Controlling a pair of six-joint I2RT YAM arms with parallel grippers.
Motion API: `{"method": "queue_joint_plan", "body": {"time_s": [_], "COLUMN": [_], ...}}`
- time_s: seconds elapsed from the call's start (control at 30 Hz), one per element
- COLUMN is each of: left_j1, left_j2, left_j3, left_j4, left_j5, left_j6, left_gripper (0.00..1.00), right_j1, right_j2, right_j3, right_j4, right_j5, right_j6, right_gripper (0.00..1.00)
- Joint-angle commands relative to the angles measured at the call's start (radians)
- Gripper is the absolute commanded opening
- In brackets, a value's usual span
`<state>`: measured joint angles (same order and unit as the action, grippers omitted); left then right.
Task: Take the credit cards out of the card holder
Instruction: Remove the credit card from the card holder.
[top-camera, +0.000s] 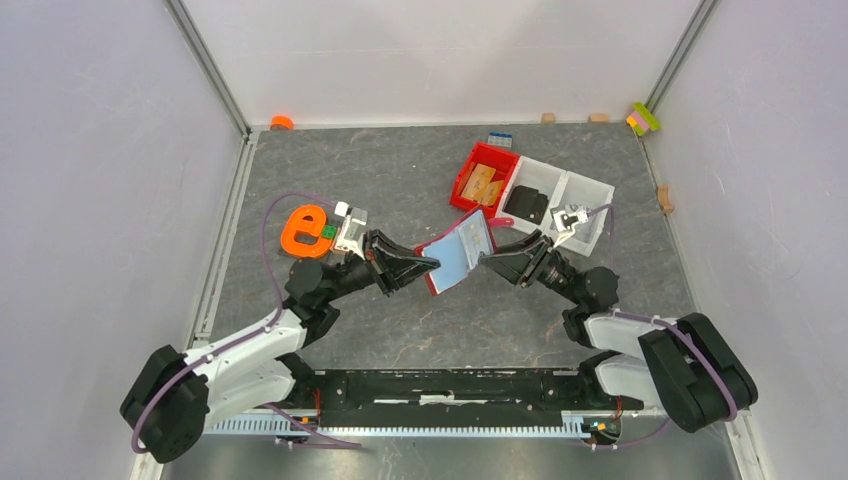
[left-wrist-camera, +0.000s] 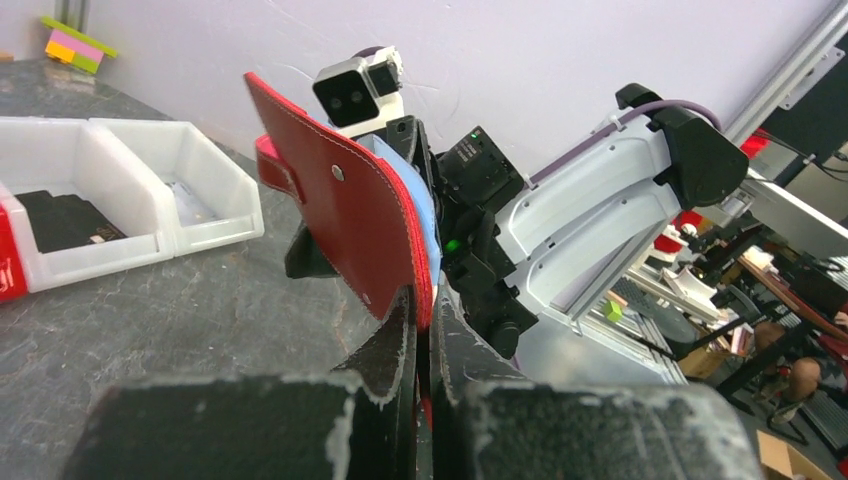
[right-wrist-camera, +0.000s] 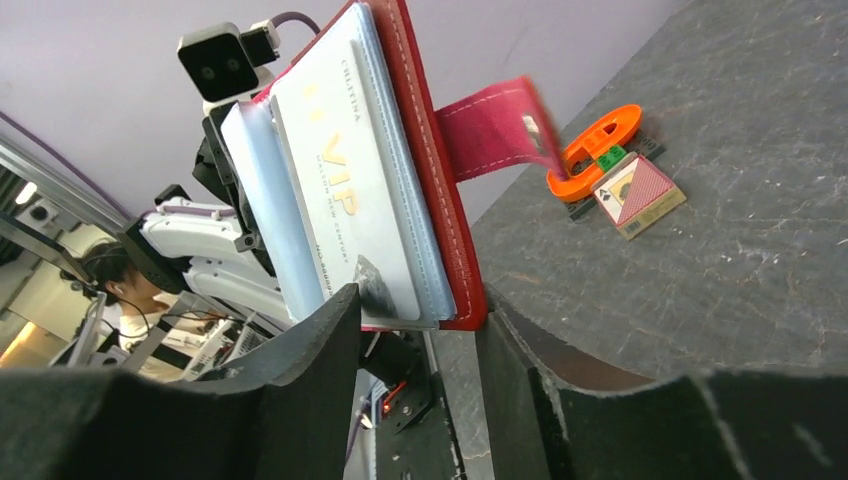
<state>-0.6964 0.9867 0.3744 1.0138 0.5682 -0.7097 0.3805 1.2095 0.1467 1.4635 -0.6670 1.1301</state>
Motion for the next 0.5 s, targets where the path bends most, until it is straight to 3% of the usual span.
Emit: {"method": "queue_joint_plan", "body": {"time_s": [0.0,0.47], "left_j1": [-0.003,-0.003], "left_j2": [-0.045,-0.014], "left_j3": [0.011,0.037], "left_j4": [-0.032,-0.101], "left_j5": [-0.060,-0.077], "left_j6": [0.046,0.061], "left_gripper": [0.02,0.02], "right_j1": [-0.008,-0.010], "right_j2": [-0.002,-0.129], "right_j3": [0.013,-0.001], "right_j4": [0.403,0.217], "right_j5": [-0.045,-0.023], "right_j6": [0.049,-0.094], "right_gripper": [0.49,0.45]}}
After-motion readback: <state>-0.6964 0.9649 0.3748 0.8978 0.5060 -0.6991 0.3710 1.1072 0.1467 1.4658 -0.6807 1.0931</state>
